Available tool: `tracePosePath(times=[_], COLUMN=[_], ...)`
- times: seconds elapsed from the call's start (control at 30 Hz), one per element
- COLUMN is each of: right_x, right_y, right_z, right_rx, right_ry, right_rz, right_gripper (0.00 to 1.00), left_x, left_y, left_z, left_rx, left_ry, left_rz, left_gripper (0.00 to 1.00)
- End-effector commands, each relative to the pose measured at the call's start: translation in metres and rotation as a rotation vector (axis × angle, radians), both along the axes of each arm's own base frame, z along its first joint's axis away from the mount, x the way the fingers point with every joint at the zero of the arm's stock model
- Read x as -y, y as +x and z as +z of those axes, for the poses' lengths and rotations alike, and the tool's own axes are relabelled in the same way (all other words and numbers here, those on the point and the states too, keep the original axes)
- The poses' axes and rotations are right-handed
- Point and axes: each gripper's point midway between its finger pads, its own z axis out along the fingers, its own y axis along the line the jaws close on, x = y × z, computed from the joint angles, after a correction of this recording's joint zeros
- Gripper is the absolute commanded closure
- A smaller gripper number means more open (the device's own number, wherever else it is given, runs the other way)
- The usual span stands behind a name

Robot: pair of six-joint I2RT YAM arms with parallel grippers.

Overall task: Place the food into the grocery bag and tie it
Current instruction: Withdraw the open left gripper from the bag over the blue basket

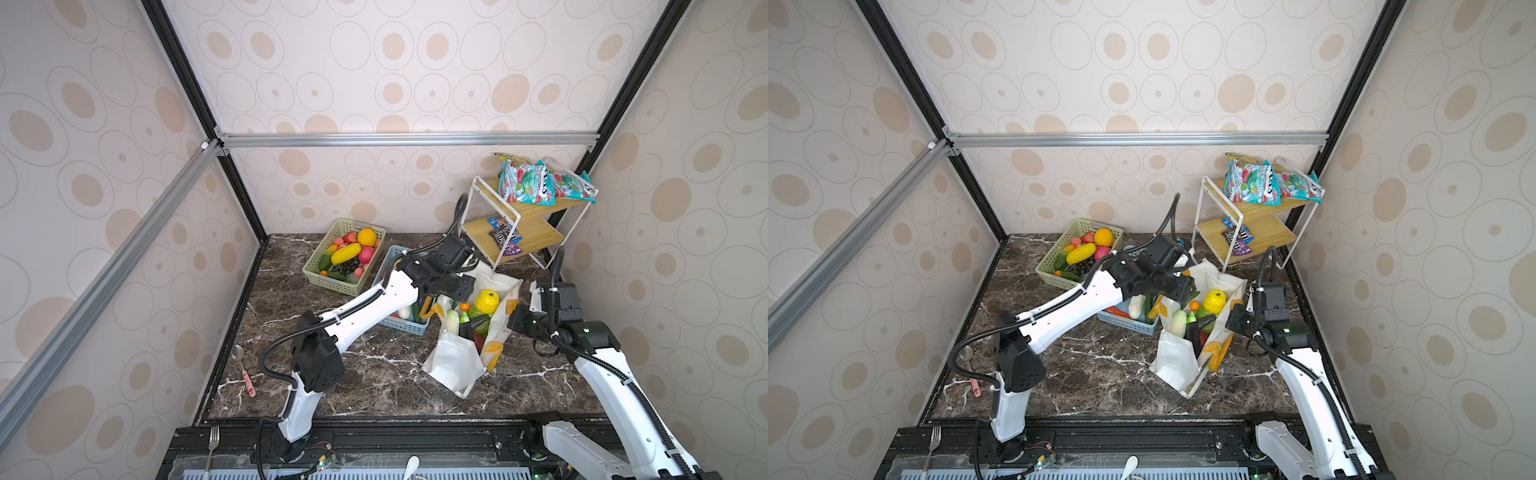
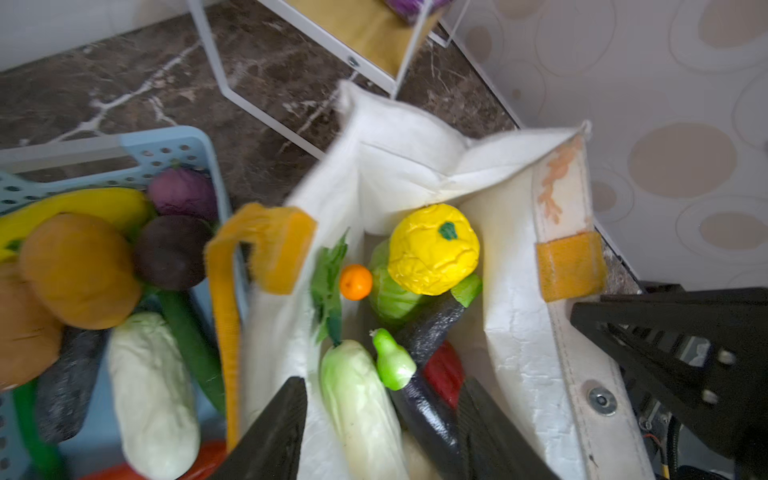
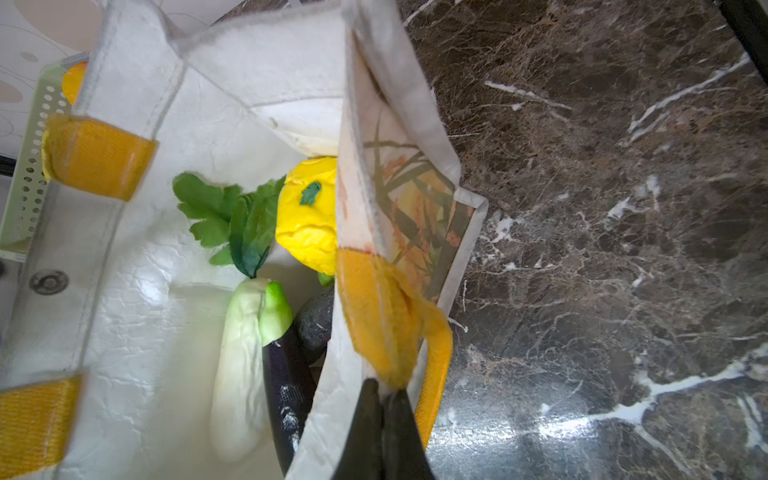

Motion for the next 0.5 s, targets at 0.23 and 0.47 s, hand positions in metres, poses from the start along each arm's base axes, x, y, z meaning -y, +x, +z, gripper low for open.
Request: tracePosePath(times=[0.23, 0.47], right_x=[0.001, 0.0], right_y=[-0.016, -0.015], right_z=[-0.016, -0.016], right_rx=[-0.087, -0.091], right_ry=[-0.014, -0.01], right_rz=[0.017, 0.019], right_gripper=[1.0, 1.0], left_x=[-0.062, -0.061], left_y=[0.027, 0.03], left_z=[-0.046, -0.112], left_rx=[-0.189, -0.265], left_ry=[-0.135, -0.049], left_rz=[0.06, 0.061], left_gripper=[0.41, 0.42])
